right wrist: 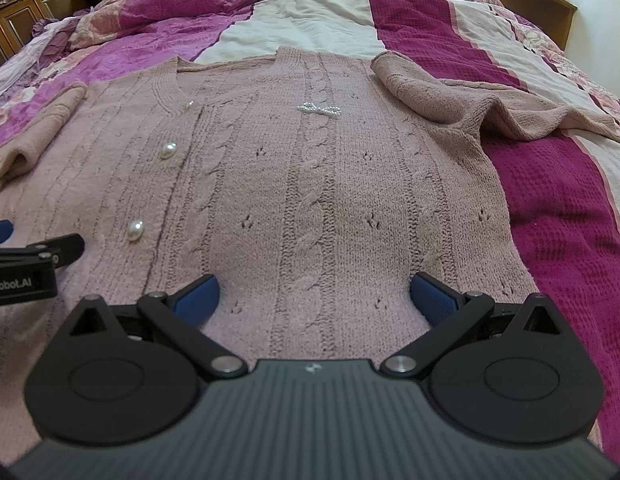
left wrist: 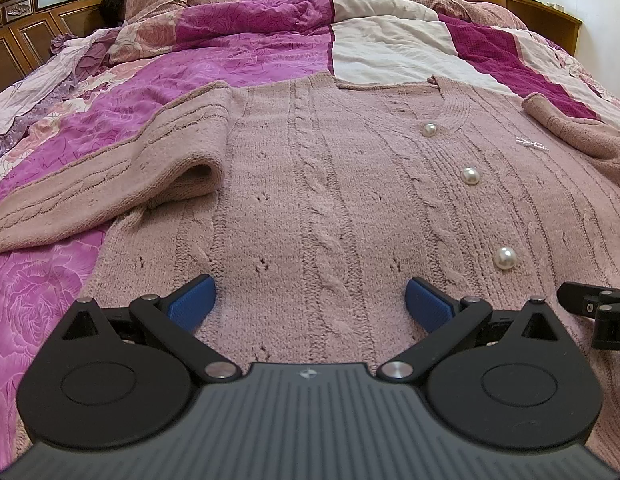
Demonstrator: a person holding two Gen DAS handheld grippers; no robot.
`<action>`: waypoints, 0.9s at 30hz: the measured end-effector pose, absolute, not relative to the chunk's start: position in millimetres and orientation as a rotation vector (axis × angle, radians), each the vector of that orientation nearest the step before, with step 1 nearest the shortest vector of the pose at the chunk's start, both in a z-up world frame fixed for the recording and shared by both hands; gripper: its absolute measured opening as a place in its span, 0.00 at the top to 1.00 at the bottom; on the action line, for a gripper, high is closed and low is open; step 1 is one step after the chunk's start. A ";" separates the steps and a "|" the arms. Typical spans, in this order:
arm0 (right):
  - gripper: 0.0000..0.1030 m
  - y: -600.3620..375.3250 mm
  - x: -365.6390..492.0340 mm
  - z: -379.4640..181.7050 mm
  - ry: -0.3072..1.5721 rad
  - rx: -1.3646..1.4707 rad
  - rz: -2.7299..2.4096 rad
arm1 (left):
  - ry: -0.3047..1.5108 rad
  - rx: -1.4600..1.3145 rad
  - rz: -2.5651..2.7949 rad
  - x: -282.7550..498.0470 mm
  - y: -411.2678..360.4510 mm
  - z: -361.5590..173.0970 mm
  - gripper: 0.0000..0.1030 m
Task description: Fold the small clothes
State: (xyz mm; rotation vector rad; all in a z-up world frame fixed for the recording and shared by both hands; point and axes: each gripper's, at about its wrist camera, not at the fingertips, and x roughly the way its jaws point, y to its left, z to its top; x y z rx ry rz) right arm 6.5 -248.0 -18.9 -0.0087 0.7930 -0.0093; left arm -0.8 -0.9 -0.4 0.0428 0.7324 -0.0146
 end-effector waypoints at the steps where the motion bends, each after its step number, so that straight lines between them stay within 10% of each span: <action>1: 0.00 -248.0 6.6 -18.9 0.793 -0.009 -0.009 | 0.732 0.043 -0.015 -0.8 -0.8 -0.4 0.00; 27: 0.00 -248.4 8.5 -19.1 0.797 -0.002 -0.010 | 0.736 0.043 -0.015 -0.2 -1.3 -0.1 0.00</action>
